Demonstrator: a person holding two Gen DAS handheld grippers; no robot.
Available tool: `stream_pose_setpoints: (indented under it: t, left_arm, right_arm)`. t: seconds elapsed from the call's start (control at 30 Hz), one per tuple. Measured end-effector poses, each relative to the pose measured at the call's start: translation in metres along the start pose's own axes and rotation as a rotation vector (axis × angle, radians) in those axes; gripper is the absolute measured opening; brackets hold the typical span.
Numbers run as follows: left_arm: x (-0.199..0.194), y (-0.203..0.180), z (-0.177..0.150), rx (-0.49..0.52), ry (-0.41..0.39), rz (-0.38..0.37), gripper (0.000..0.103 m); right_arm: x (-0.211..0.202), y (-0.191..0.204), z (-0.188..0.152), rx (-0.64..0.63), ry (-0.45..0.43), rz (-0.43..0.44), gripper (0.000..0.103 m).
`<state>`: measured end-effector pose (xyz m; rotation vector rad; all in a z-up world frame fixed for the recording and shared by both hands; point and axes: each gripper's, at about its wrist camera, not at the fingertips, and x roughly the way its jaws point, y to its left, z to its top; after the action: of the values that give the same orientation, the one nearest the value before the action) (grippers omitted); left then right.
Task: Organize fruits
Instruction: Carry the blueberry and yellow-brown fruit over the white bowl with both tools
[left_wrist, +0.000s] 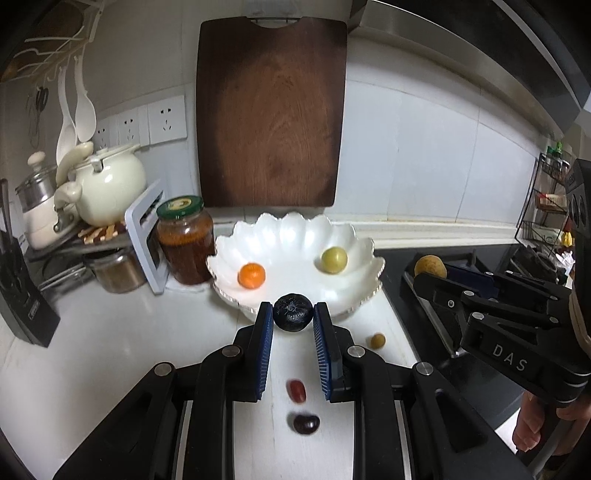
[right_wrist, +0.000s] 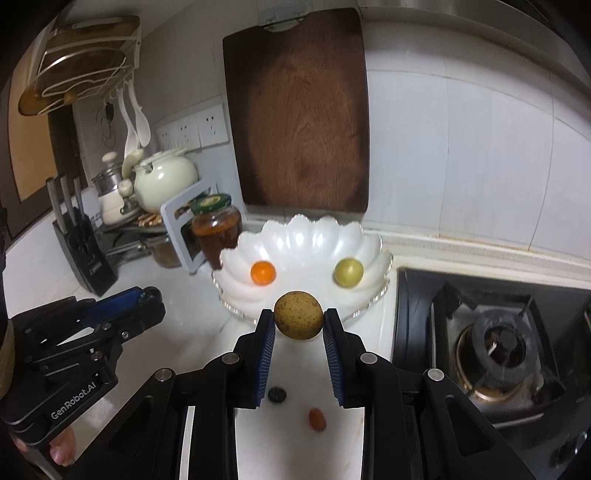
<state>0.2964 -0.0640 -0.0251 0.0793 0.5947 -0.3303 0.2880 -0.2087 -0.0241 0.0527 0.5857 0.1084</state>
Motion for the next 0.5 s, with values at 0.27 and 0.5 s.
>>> stream_pose_setpoints:
  t: [0.27, 0.5]
  left_arm:
    - [0.017, 0.009, 0.027, -0.012, -0.023, 0.001, 0.023]
    - [0.037, 0.011, 0.049, 0.004, -0.023, 0.020, 0.023]
  right_arm:
    - [0.013, -0.003, 0.022, -0.001, -0.026, -0.020, 0.028]
    - [0.033, -0.013, 0.043, 0.009, -0.019, -0.028, 0.028]
